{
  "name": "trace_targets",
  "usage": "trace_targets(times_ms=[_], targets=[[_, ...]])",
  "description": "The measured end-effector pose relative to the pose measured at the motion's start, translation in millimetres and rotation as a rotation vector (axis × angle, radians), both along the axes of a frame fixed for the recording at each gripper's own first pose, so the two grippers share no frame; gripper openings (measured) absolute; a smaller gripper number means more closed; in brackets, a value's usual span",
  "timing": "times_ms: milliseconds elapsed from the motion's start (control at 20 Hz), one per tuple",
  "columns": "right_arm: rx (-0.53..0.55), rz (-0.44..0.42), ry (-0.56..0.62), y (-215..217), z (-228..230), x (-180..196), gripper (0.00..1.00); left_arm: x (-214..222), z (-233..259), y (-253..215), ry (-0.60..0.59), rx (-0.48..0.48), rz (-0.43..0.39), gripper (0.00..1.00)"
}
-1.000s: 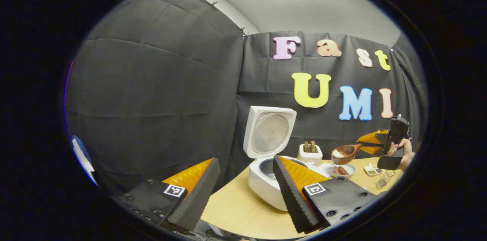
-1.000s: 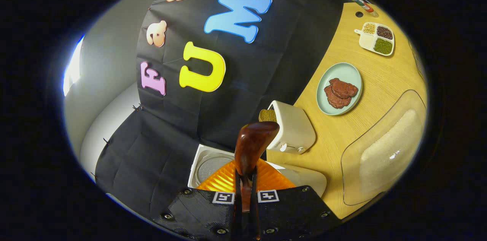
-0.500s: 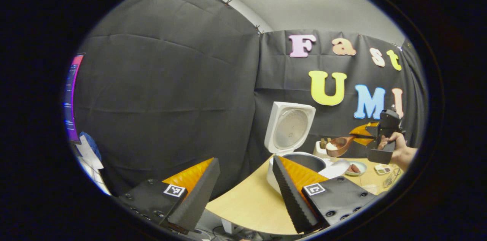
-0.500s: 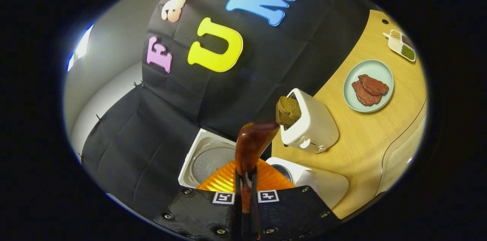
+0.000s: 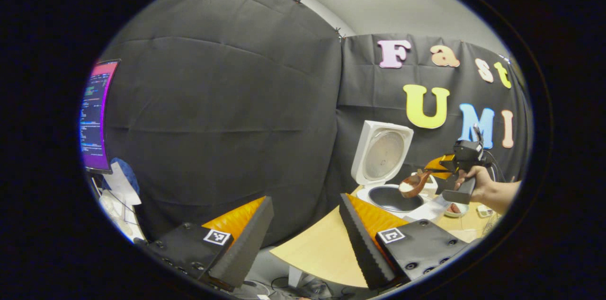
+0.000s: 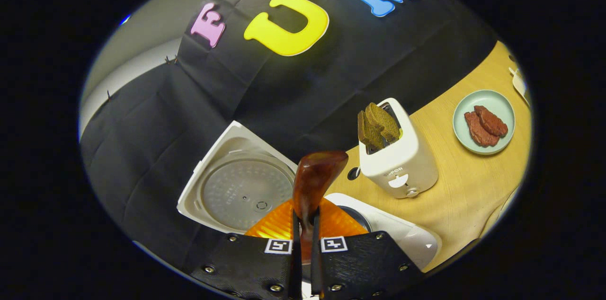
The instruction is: Close the left gripper, press the button to open the rice cooker; take a wooden spoon from the chopstick holder with the right hand, scoop a spoonful of rice and pour it into the rice cooker, then put the wooden spoon back into the chopstick holder.
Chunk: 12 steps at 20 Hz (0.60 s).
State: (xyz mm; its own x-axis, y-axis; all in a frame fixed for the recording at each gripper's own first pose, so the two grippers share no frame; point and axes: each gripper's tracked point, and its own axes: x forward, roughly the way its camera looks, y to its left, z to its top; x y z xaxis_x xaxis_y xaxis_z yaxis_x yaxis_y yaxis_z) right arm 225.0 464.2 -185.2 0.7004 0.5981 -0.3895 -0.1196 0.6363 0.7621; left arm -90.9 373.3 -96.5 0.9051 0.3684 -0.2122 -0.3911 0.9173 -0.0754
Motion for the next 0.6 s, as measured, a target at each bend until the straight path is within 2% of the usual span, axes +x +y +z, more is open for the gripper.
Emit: trace_targets(times_ms=[250,600], targets=[[-0.210,0.095,-0.096,17.3,-11.2,4.9,0.07,-13.2,-7.2,7.4,0.020,-0.001,0.039,0.97],[-0.489,0.227,-0.303,27.7,0.3,7.5,0.07,-10.7,-7.2,10.1,0.019,-0.009,0.054,0.98]])
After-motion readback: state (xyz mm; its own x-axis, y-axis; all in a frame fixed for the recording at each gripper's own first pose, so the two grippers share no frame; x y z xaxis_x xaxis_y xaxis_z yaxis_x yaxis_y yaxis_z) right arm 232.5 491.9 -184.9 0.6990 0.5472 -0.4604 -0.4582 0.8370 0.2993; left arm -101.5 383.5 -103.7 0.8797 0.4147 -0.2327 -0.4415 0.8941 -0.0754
